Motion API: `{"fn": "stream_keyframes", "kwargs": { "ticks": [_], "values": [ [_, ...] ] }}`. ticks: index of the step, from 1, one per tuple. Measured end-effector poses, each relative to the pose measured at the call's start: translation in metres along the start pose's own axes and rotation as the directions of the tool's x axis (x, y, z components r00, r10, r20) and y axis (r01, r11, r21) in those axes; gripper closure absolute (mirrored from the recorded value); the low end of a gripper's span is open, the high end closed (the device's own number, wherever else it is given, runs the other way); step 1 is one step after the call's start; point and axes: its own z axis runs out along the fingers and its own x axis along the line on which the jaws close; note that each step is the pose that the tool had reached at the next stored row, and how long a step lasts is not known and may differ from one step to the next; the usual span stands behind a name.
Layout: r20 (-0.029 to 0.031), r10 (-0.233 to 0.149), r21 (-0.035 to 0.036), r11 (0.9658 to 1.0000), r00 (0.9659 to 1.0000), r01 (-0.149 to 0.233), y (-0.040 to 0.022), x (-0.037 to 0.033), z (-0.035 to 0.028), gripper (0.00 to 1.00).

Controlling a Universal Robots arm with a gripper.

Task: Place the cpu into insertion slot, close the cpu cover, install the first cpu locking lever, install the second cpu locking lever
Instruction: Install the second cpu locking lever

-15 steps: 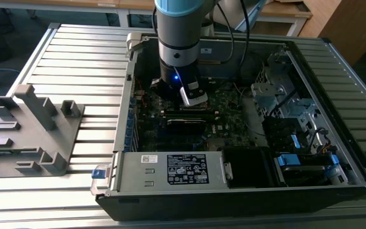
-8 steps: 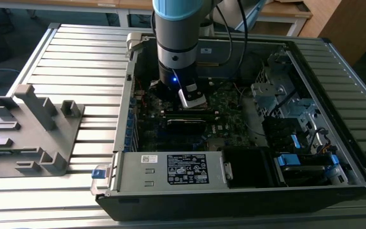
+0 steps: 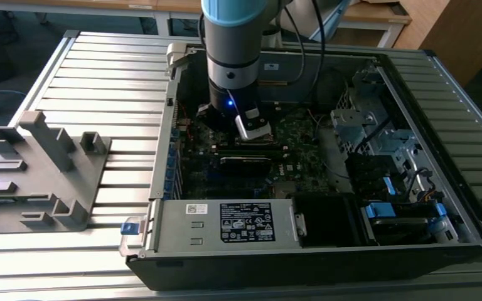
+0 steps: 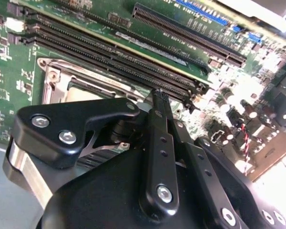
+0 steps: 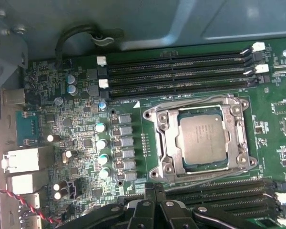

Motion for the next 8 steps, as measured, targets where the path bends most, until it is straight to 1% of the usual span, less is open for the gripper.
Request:
{"fn": "stream_keyframes", "kwargs": {
  "ticks": [2, 3, 8],
  "values": [
    [-0.0005, -0.005, -0.0007, 1.0000, 1.0000, 0.005, 0.0002, 0.0001, 0.0018, 0.90],
    [-0.0007, -0.006, -0.0022, 1.0000, 1.0000, 0.006, 0.0001, 0.0002, 0.0024, 0.90],
    [-0.0020, -0.006, -0.0140, 0.9999, 1.0000, 0.006, -0.0001, 0.0002, 0.0053, 0.90]
  ]
}}
